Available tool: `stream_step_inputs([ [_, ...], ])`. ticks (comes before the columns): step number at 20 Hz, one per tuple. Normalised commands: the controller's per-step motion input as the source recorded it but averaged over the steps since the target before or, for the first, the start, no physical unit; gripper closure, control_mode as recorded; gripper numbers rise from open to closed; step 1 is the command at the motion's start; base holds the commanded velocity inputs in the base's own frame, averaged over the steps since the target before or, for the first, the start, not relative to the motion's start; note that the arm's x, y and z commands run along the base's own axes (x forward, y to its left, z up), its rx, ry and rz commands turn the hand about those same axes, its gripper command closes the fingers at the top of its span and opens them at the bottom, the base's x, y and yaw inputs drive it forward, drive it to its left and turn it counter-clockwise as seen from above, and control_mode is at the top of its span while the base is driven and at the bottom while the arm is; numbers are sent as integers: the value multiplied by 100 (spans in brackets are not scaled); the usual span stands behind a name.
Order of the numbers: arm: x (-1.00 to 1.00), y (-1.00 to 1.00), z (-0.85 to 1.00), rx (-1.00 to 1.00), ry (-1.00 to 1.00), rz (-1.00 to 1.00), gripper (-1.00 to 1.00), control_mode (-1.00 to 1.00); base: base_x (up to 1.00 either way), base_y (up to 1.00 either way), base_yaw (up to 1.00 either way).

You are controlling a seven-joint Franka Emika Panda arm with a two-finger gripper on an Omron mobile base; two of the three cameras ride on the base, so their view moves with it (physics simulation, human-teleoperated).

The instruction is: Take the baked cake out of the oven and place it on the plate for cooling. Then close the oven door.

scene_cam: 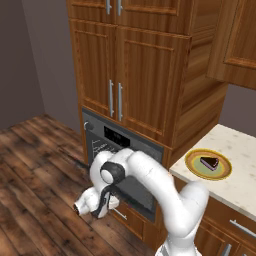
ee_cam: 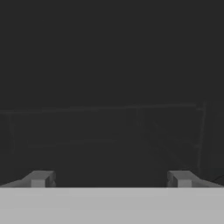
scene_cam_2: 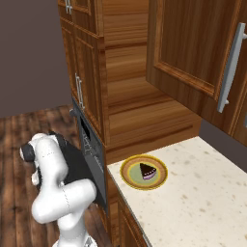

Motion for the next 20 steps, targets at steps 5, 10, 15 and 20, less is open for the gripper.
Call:
stream_step_inputs([
  [5,1,-91,100,0,-2,0,-100,-100,0,0,0],
  [10,29,-93,64,0,0,0,-100,-100,0,0,0],
  [15,58,-80,28,-2,0,0,-100,-100,0,0,0],
  [20,58,-55,5,-4,0,0,-100,-100,0,0,0],
])
